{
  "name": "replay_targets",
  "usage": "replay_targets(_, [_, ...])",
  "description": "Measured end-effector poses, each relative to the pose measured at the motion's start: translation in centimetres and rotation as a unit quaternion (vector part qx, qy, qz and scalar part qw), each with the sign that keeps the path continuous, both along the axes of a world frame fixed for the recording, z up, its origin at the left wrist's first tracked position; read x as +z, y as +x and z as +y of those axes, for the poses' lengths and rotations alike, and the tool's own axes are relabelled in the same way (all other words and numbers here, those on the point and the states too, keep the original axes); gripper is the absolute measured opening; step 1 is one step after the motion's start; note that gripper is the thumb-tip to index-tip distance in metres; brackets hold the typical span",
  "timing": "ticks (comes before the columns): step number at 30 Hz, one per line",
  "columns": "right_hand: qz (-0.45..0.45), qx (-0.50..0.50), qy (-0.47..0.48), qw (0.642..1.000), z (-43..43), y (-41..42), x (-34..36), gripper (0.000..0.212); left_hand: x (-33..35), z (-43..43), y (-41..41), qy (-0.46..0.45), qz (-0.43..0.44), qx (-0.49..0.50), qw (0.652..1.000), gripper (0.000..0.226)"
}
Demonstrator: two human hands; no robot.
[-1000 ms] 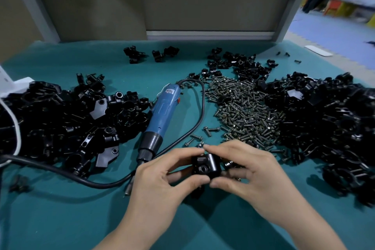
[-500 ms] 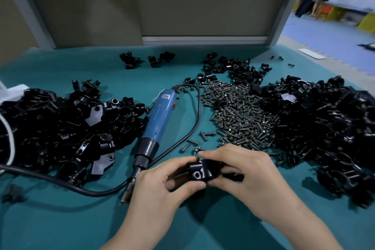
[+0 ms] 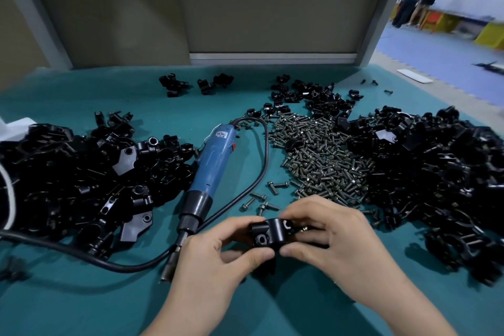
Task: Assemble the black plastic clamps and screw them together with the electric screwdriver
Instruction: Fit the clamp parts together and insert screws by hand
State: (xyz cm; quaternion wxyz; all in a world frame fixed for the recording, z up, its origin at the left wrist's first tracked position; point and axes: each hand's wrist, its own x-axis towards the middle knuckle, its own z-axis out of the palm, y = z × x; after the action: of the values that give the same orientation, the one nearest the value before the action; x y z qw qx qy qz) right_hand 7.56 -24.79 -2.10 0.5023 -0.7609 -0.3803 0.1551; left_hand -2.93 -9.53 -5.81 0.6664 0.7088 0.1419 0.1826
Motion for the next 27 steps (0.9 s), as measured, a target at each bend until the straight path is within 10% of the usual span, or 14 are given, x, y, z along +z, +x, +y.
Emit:
replay_targets(15, [0.071,0.045,-0.039,0.996,-0.5,0.7,2.8,0.046,-0.4,0.1,0.3,-0.048,-0.038,-0.011,0.998,0.040])
replay_targets(20, [-0.138,-0.188,-0.082,0.969,3.9,7.8,4.9,0.016,-0.3,0.0,0.3,-0.048,-0.019,0.003,0.999,0.039])
replay_targets(27, [-0.268,-0.217,-0.305,0.888,11.0,14.2,0.5,0.017,-0.1,-0.1,0.0,-0.036,-0.007,-0.001,0.999,0.045])
